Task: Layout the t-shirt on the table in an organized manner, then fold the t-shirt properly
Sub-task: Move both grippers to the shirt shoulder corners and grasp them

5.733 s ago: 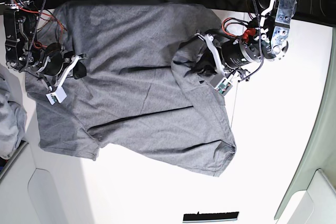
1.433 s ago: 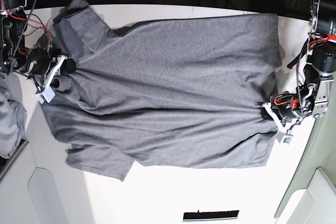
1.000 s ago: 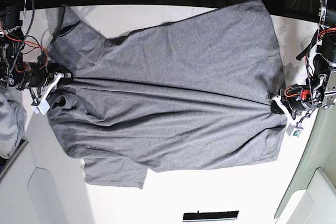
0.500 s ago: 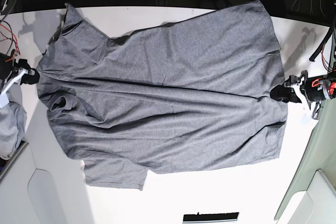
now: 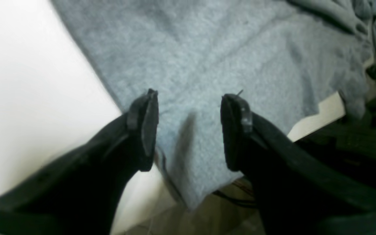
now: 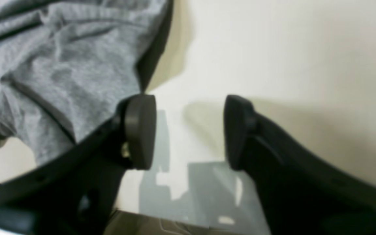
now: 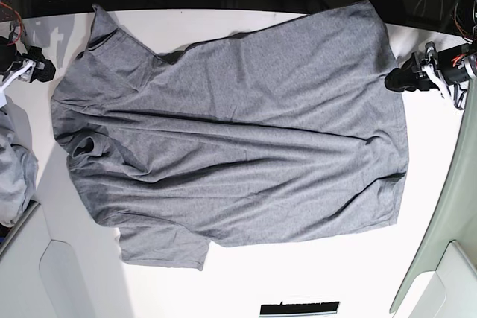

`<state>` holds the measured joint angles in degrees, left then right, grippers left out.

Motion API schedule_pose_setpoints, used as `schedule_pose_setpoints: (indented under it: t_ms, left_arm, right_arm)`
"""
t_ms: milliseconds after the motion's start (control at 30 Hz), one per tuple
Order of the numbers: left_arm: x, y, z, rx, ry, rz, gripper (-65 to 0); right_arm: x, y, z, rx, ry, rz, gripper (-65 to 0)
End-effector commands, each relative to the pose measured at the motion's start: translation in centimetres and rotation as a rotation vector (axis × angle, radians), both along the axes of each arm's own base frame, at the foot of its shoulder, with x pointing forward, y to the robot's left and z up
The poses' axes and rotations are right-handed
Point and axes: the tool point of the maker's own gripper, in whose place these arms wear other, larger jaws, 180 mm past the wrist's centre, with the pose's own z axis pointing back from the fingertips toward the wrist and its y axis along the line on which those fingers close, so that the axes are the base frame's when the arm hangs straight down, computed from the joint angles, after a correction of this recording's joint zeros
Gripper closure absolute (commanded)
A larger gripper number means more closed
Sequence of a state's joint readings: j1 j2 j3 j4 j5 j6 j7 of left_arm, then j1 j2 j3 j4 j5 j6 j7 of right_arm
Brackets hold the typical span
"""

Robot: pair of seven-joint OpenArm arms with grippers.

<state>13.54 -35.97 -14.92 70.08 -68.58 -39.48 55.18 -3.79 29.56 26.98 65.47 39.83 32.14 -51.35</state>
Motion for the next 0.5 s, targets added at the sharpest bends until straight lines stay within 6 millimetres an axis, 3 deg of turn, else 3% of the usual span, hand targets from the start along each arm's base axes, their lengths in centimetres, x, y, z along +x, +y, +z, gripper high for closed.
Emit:
schedule_pose_setpoints:
  t_ms: [0,200,467]
  left_arm:
    - [0.2,0.9,1.0,0.006,-0.031,0.012,-33.5]
    - [-2.1,3.4,0.9,0.032,0.004,0.077,-33.5]
    - [-6.3,2.7,-0.2,0.017,0.102,0.054,-33.5]
  right_arm:
    - [0.5,-0.3,0.4,-0.013,-0.011,0.012,-33.5]
    - [0.0,3.7,-1.4,0.062,0.017,0.052,-33.4]
    - [-0.1,7.3,-2.1,0.158,0.015,0.052,-33.4]
